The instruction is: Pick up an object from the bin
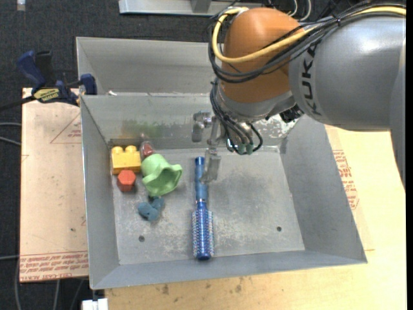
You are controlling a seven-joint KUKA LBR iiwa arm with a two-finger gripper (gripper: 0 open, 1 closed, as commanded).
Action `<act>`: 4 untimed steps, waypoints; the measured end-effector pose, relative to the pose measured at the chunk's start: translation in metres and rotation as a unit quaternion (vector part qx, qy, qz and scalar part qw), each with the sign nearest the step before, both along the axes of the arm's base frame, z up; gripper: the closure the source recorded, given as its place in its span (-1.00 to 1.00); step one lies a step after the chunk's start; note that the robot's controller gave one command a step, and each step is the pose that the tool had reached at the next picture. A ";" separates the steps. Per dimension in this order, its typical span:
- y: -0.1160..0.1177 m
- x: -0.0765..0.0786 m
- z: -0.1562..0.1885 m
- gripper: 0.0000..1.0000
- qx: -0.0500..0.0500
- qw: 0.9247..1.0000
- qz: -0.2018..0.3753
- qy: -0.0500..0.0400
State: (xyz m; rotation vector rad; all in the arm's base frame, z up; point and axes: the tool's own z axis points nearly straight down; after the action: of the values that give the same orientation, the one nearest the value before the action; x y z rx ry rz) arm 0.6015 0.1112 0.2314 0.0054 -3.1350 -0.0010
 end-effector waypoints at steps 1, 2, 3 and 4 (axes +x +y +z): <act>0.119 -0.036 -0.097 -1.00 0.001 0.999 0.054 0.000; 0.080 -0.002 -0.164 -1.00 0.000 0.996 0.087 -0.001; 0.066 0.035 -0.161 -1.00 0.003 0.982 0.187 0.000; 0.065 0.038 -0.158 1.00 0.003 0.983 0.185 -0.006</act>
Offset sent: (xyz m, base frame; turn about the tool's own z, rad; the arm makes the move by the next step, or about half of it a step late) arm -0.0327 0.1131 -0.0928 -0.0969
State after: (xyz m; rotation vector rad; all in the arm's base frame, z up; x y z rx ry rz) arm 0.6394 0.1760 0.0732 0.5866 -3.0916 -0.0079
